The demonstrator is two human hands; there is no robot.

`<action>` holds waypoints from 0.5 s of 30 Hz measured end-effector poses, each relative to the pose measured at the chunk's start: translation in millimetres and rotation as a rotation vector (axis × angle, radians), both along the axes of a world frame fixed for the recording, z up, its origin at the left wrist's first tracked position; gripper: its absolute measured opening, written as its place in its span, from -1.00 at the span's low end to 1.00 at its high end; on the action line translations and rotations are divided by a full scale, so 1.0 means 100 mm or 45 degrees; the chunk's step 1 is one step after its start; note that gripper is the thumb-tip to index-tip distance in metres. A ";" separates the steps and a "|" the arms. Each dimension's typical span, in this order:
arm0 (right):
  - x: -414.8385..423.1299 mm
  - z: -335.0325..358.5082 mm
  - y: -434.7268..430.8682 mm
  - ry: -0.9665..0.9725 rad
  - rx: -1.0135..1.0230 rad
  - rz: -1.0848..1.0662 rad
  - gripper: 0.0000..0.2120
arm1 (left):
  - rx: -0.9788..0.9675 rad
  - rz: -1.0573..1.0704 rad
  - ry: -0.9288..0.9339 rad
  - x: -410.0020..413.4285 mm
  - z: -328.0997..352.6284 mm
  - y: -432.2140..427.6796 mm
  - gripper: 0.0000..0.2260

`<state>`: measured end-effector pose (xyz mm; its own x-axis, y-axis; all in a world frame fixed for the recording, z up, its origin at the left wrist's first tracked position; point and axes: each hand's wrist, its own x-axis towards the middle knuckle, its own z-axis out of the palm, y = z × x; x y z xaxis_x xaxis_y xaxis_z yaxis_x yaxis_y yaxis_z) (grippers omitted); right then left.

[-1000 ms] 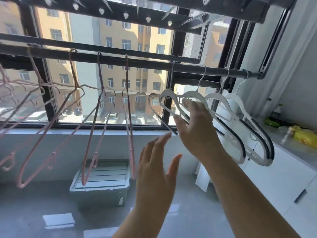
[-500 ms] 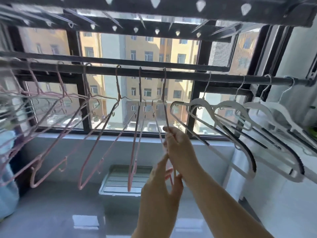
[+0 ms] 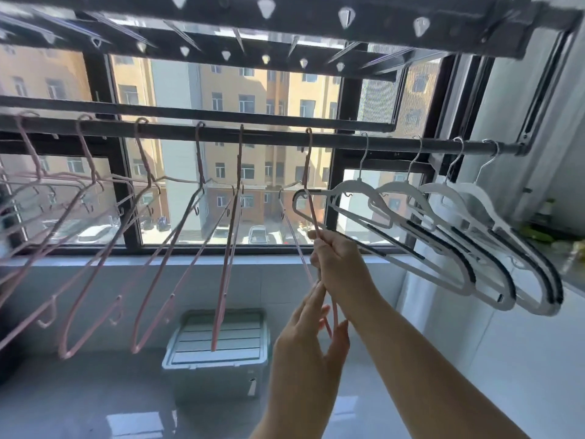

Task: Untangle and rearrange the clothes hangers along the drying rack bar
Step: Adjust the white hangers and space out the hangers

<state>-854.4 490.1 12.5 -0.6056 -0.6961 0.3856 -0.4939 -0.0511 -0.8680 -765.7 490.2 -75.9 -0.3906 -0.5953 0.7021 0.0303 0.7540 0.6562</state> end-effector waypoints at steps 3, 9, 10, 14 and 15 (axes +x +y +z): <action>0.01 -0.01 0.00 0.044 0.046 -0.016 -0.76 | 0.029 -0.019 0.000 0.02 -0.01 0.00 -0.42; 0.04 0.00 0.01 0.033 0.140 -0.031 -0.74 | -0.020 -0.066 -0.012 0.10 -0.04 0.00 -0.36; 0.06 0.01 0.01 0.092 0.174 -0.073 -0.72 | -0.049 -0.076 -0.011 0.14 -0.03 -0.01 -0.35; 0.26 0.10 0.05 0.618 0.054 -0.369 -0.58 | -0.384 0.080 0.243 0.39 0.02 -0.16 -0.50; 0.35 0.16 0.06 0.710 -0.029 -0.345 -0.58 | -0.453 0.159 0.338 0.46 0.03 -0.20 -0.54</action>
